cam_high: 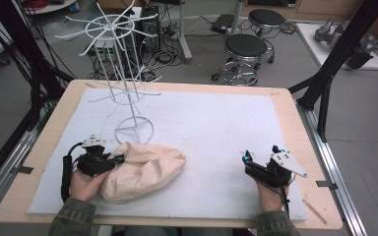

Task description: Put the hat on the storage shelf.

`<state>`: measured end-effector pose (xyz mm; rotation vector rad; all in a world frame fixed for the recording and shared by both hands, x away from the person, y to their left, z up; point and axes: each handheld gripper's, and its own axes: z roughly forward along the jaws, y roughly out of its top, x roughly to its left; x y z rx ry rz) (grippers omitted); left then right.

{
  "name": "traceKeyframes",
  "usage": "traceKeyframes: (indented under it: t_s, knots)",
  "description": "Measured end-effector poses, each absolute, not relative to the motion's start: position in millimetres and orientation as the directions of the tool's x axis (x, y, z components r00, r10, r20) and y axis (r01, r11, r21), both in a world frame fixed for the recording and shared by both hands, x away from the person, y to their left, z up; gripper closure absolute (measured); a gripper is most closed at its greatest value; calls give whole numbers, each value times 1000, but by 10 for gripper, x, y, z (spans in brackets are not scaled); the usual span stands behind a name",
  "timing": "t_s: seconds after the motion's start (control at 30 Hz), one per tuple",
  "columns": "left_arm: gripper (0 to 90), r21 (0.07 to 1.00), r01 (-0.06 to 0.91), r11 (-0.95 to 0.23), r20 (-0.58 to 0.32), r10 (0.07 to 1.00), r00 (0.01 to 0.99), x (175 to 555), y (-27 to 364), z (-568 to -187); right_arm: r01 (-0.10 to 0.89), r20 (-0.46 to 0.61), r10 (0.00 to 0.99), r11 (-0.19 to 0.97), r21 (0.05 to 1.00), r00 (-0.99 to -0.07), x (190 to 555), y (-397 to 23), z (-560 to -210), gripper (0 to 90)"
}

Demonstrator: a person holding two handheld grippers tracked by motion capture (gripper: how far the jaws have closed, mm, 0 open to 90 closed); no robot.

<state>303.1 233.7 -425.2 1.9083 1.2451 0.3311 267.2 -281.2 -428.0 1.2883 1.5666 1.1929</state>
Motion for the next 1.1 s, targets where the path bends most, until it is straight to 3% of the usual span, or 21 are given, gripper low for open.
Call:
traceKeyframes:
  t_s: [0.7,0.9,1.1]
  knots:
    - [796,814,575,-81,-304,784,541,2965,2425,-4161,269,9,980,46,962,-198,2673,-2817,-4281,42]
    - [794,844,532,-60,-305,764,569,2918,2454,-4096,271,14,979,42,962,-202,2673,-2816,-4281,43]
    - [791,888,451,-94,-236,747,621,2854,2445,-3993,269,15,979,41,962,-205,2673,-2822,-4279,43]
